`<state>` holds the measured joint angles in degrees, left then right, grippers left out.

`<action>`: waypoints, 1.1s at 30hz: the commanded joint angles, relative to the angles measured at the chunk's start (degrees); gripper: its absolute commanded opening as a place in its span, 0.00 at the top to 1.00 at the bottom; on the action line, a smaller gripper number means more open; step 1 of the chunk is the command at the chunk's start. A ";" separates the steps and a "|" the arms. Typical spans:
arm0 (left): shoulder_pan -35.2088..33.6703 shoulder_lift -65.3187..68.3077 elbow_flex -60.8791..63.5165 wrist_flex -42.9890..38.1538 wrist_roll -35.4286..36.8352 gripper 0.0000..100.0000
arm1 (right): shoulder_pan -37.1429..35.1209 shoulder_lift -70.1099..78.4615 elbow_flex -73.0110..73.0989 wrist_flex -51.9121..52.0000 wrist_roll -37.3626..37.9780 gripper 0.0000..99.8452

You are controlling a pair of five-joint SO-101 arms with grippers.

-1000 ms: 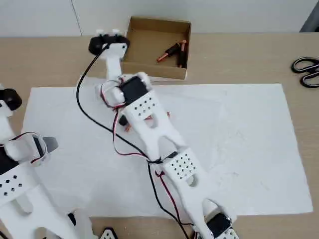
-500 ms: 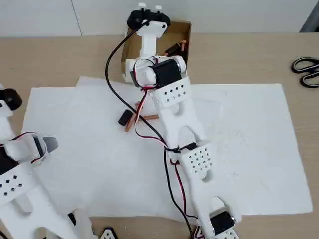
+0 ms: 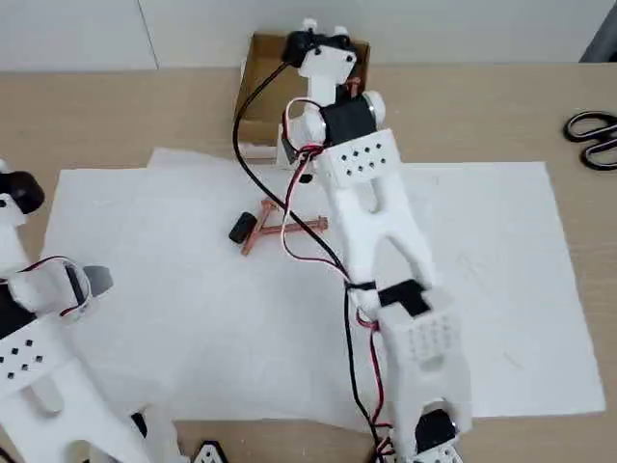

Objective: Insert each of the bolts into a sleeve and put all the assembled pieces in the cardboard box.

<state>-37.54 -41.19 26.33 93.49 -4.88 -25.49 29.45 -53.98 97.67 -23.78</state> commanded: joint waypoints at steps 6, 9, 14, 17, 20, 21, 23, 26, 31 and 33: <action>8.00 -1.23 -0.66 -1.23 -0.26 0.73 | 4.44 -13.23 22.07 -1.01 0.79 1.00; 13.45 -1.23 -0.66 -1.23 0.44 0.73 | 4.70 -11.47 24.79 -1.01 5.45 1.00; 20.22 -0.79 -1.54 -1.67 3.60 0.73 | 5.05 -7.96 28.04 -1.01 9.23 1.00; 22.59 -0.79 -2.77 -1.67 3.60 0.73 | 6.37 -6.11 29.19 -1.19 9.32 1.00; 23.30 -0.79 -2.95 -1.67 3.60 0.73 | 9.36 -3.47 29.36 -1.54 9.32 1.00; 23.47 -0.79 -2.95 -1.67 3.60 0.73 | 10.24 -2.51 29.36 -1.98 9.32 1.00; 23.47 -0.79 -3.03 -1.67 3.60 0.73 | 11.47 -0.48 29.36 -2.86 9.32 1.00; 23.47 -0.79 -3.03 -1.67 3.60 0.73 | 12.00 1.89 29.36 -3.47 9.32 1.00; 23.47 -0.79 -2.95 -1.67 3.60 0.73 | 11.56 4.18 29.19 -3.74 9.32 1.00; 23.47 -0.79 -2.86 -1.67 3.60 0.73 | 11.56 4.70 29.19 -4.18 9.41 1.00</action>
<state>-14.42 -41.19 26.33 93.14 -1.54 -14.07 34.20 -24.44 94.33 -14.90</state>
